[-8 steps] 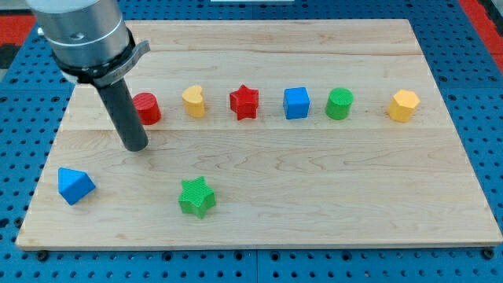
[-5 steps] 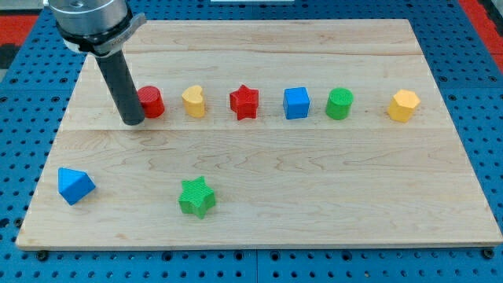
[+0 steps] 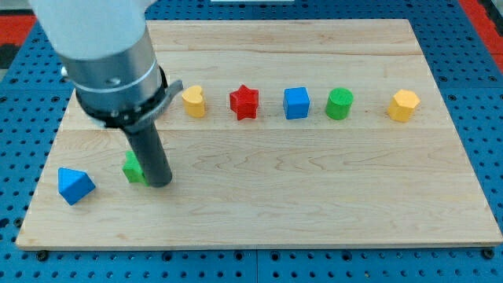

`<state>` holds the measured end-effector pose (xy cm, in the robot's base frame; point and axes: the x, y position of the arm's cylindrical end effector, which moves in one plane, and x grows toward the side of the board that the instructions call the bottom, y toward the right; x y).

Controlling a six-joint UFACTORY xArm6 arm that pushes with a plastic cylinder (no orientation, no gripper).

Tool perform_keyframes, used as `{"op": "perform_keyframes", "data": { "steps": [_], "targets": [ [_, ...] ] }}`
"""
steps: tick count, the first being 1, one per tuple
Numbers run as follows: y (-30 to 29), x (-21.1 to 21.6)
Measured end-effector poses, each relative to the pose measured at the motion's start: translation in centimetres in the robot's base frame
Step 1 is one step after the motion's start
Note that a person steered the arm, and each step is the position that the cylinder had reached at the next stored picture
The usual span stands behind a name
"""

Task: Place the green star towards the bottom left of the red circle

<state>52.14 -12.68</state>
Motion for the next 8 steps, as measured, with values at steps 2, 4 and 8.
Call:
{"op": "perform_keyframes", "data": {
  "steps": [2,4,8],
  "targets": [
    [1.7,2.3],
    [-8.0,-2.9],
    [-0.8,-2.7]
  ]
}}
